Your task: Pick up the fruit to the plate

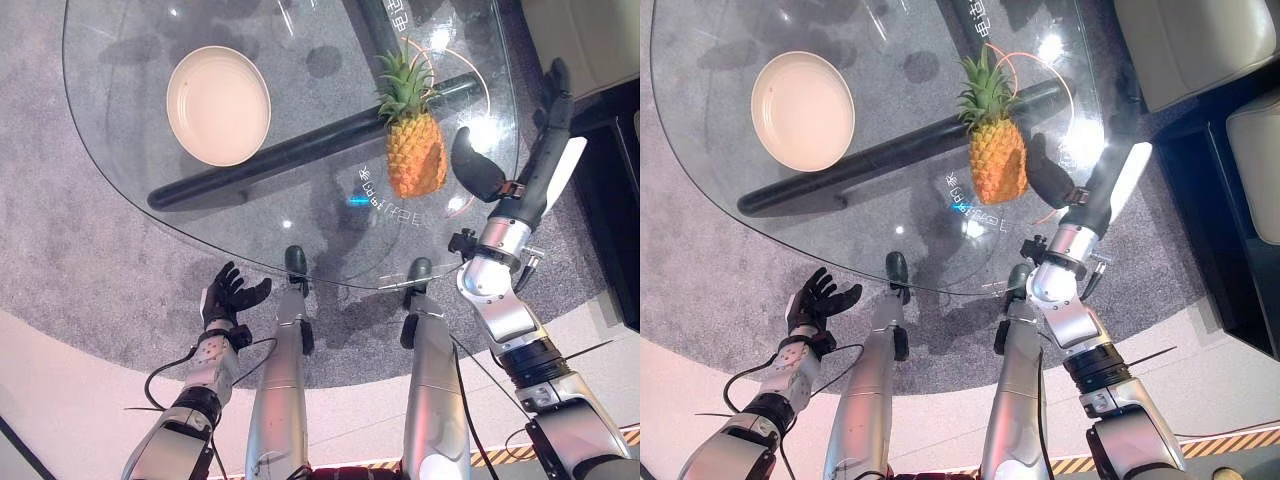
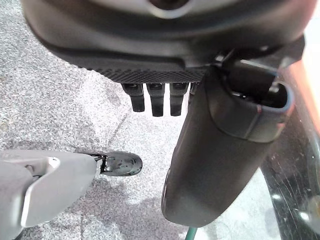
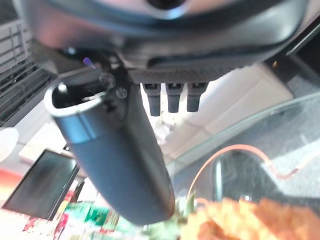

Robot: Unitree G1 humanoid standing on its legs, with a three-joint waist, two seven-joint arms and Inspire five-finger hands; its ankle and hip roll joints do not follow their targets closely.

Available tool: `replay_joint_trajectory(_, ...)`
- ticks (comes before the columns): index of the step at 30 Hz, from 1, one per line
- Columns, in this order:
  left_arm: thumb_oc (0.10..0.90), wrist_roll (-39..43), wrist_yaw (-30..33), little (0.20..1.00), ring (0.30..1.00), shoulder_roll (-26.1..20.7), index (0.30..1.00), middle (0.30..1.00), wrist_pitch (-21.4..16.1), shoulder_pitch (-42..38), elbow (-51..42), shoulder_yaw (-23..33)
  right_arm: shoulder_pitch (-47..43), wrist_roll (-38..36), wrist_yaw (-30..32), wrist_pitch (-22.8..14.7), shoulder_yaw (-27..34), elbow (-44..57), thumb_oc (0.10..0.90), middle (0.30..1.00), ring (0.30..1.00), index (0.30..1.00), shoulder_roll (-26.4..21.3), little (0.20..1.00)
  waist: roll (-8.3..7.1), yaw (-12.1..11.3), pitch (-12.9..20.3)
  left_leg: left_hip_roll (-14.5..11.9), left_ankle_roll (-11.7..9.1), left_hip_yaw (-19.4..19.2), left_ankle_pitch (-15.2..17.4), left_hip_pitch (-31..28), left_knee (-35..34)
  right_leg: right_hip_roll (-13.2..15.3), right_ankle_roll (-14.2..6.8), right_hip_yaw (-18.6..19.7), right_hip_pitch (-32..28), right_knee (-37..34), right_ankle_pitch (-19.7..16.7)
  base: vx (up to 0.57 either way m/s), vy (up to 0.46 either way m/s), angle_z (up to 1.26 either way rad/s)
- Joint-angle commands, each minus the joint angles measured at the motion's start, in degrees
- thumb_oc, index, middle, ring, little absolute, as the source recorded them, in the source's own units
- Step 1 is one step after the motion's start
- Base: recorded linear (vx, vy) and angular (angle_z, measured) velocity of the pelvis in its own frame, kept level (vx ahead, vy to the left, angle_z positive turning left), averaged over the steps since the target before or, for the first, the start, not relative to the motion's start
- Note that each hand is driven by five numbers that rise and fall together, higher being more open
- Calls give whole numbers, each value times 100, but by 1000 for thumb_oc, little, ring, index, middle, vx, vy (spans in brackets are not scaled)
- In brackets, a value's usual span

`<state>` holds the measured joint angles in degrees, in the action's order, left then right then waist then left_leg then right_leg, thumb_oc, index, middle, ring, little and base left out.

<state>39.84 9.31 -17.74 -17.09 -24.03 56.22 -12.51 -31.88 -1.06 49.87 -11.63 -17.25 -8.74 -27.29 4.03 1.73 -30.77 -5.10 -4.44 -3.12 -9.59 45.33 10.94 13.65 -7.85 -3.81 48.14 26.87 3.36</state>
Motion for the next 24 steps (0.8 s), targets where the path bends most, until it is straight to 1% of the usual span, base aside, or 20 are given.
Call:
replay_joint_trajectory(1, 800, 133, 105, 900, 900, -30, 900, 900, -330, 347, 128, 209, -47, 546, -50, -172, 108, 982, 800, 900, 900, 900, -241, 900, -90, -12, 98, 284, 51, 21, 701, -27, 695, -277, 138, -297, -153, -706, -474, 0, 0, 0)
replay_joint_trajectory(3, 800, 121, 101, 900, 900, 7, 900, 900, -320, 331, 145, 186, -121, 591, -113, -87, -5, 1071, 800, 900, 900, 900, -264, 900, -78, -21, 98, 283, 50, -1, 687, -54, 661, -273, 142, -309, -180, -724, -469, 0, 0, 0)
replay_joint_trajectory(14, 800, 129, 78, 900, 900, 76, 900, 900, -316, 357, 208, 96, -219, 297, -381, 259, -258, 1385, 800, 900, 900, 900, -311, 900, -43, -36, 98, 300, 40, -48, 661, -116, 620, -256, 158, -326, -210, -710, -461, 5, 5, -2)
replay_joint_trajectory(20, 800, 179, 87, 900, 900, 71, 900, 900, -293, 352, 201, 48, -104, 74, -573, 466, -466, 1243, 800, 900, 900, 900, -271, 900, -35, -34, 98, 307, 47, -73, 644, -131, 602, -244, 153, -335, -204, -709, -481, 0, 0, 0)
replay_joint_trajectory(24, 800, 167, 100, 900, 900, 84, 900, 900, -322, 330, 220, 0, -86, -24, -562, 509, -573, 1073, 800, 900, 900, 900, -256, 900, -36, -45, 98, 312, 53, -73, 633, -113, 600, -241, 157, -344, -189, -705, -489, 0, 0, 0)
